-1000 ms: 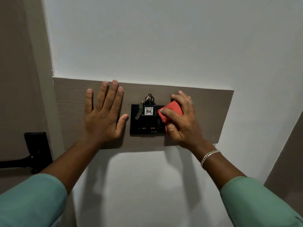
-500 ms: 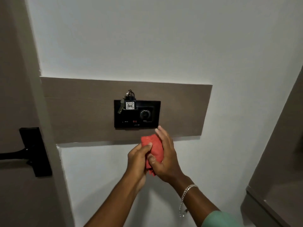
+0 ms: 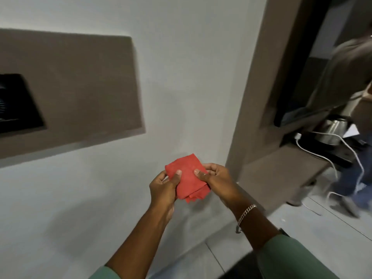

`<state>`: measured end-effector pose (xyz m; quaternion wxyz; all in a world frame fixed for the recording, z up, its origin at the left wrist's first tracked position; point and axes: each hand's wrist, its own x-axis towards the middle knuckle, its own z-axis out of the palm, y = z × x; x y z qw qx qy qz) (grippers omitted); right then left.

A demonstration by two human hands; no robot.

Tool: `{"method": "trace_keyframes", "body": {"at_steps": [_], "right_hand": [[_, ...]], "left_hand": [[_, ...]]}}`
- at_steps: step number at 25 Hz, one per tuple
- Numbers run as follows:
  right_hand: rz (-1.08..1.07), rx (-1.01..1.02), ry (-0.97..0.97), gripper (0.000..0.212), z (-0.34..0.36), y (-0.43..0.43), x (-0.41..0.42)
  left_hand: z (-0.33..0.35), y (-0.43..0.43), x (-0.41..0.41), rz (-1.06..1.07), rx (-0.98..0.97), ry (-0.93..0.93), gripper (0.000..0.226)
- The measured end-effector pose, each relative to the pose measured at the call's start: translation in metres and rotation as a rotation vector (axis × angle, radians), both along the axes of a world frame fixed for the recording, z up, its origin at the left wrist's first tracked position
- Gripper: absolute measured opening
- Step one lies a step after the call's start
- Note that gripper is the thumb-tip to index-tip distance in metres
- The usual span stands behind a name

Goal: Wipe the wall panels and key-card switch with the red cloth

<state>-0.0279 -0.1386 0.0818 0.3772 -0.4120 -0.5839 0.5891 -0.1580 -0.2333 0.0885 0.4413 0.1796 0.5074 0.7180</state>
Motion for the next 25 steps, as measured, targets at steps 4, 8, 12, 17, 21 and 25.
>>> {"method": "trace_keyframes", "body": {"at_steps": [4,8,12,17,21,25], "right_hand": [[-0.193,0.072,-0.251,0.01,-0.043,0.083,0.098],[-0.296,0.117,-0.595,0.019,-0.095,0.16,0.176],[-0.353,0.078,-0.667,0.019,-0.141,0.21,0.213],[-0.437,0.103,-0.654,0.019,-0.17,0.235,0.21],[-0.374,0.19,-0.771,0.029,-0.164,0.222,0.204],[-0.289,0.432,-0.805,0.041,-0.116,0.188,0.18]], "left_hand": [[-0.051,0.092,0.09,-0.204,-0.147,-0.03,0.025],[-0.102,0.162,0.161,-0.379,-0.228,-0.126,0.042],[-0.146,0.212,0.197,-0.48,-0.25,-0.244,0.054],[-0.17,0.244,0.204,-0.435,-0.207,-0.353,0.057],[-0.16,0.246,0.181,-0.371,-0.275,-0.004,0.052],[-0.114,0.229,0.15,-0.351,-0.274,0.598,0.058]]}}
